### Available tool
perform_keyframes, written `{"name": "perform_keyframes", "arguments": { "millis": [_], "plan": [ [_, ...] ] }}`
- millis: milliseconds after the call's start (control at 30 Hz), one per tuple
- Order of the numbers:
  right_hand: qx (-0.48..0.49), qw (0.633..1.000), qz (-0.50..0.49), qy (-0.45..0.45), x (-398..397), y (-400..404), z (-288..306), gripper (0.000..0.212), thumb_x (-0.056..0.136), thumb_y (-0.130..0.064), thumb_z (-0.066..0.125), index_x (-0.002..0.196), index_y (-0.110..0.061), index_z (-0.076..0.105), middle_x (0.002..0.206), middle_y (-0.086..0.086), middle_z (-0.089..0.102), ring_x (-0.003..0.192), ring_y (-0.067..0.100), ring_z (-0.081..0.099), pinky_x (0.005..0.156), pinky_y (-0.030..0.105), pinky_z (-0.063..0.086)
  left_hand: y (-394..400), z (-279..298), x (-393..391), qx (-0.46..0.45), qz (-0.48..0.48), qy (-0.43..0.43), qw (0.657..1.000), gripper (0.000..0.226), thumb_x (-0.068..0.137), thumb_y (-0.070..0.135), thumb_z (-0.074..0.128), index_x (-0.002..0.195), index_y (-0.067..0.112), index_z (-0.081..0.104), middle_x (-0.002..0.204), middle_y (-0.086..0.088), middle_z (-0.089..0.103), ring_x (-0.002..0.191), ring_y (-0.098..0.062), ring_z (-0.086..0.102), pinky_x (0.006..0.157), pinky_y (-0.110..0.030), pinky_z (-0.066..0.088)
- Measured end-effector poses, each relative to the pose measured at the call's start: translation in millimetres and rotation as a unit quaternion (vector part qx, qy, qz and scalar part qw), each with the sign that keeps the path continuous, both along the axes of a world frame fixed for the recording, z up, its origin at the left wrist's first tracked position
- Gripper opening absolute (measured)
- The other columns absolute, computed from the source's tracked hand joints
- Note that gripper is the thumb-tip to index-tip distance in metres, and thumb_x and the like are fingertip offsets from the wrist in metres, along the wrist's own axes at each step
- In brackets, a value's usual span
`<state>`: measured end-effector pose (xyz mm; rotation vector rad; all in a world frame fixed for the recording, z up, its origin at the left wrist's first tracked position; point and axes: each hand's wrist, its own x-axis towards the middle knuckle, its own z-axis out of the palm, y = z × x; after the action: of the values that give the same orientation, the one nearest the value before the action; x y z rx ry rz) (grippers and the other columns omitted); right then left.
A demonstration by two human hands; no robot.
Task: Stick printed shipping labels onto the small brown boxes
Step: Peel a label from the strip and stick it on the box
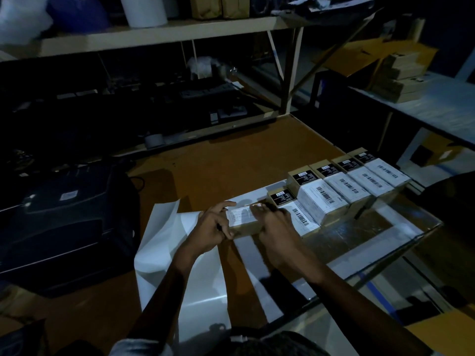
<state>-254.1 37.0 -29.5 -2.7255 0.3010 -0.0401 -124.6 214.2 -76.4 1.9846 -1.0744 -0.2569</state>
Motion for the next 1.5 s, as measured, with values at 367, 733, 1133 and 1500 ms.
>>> {"name": "perform_keyframes", "arguments": {
  "millis": [367, 733, 1133, 1500],
  "plan": [
    [-0.144, 0.984, 0.105, -0.028, -5.6, 53.9, -21.3, 0.068, 0.102, -0.048, 0.01, 0.155, -0.01, 0.03, 0.163, 0.01, 0.03, 0.152, 0.026, 0.02, 0.12, 0.057, 0.009, 0.8, 19.7, -13.8, -0.014, 0.1, 0.118, 0.988, 0.06, 0.066, 0.012, 0.087, 0.105, 0.022, 0.042, 0.119, 0.005, 0.06, 0.111, -0.008, 0.06, 0.091, -0.036, 0.056],
    [-0.209, 0.975, 0.065, -0.037, -8.4, 50.8, -20.3, 0.06, 0.099, -0.043, 0.024, 0.126, -0.01, 0.067, 0.132, 0.011, 0.065, 0.134, 0.032, 0.051, 0.107, 0.057, 0.036, -0.6, 19.8, -25.3, -0.038, 0.138, 0.128, 0.981, 0.069, 0.066, 0.012, 0.092, 0.11, 0.019, 0.039, 0.109, 0.004, 0.063, 0.1, -0.013, 0.064, 0.073, -0.029, 0.058],
    [-0.215, 0.972, 0.062, -0.069, 10.3, 37.6, -13.7, 0.04, 0.1, -0.037, 0.038, 0.122, -0.018, 0.066, 0.129, 0.007, 0.065, 0.129, 0.03, 0.052, 0.109, 0.054, 0.029, -6.9, 20.3, -29.7, -0.01, 0.154, 0.123, 0.98, 0.055, 0.077, 0.016, 0.084, 0.112, 0.019, 0.041, 0.098, 0.007, 0.061, 0.091, -0.012, 0.061, 0.064, -0.012, 0.049],
    [-0.193, 0.979, 0.056, -0.033, 16.2, 28.9, -19.4, 0.055, 0.102, -0.036, 0.023, 0.147, -0.014, 0.047, 0.157, 0.009, 0.041, 0.146, 0.026, 0.036, 0.119, 0.057, 0.017, -4.4, 18.7, -36.8, -0.036, 0.151, 0.105, 0.982, 0.068, 0.069, 0.011, 0.089, 0.114, 0.015, 0.038, 0.096, 0.009, 0.056, 0.081, 0.0, 0.059, 0.06, -0.011, 0.046]
  ]
}}
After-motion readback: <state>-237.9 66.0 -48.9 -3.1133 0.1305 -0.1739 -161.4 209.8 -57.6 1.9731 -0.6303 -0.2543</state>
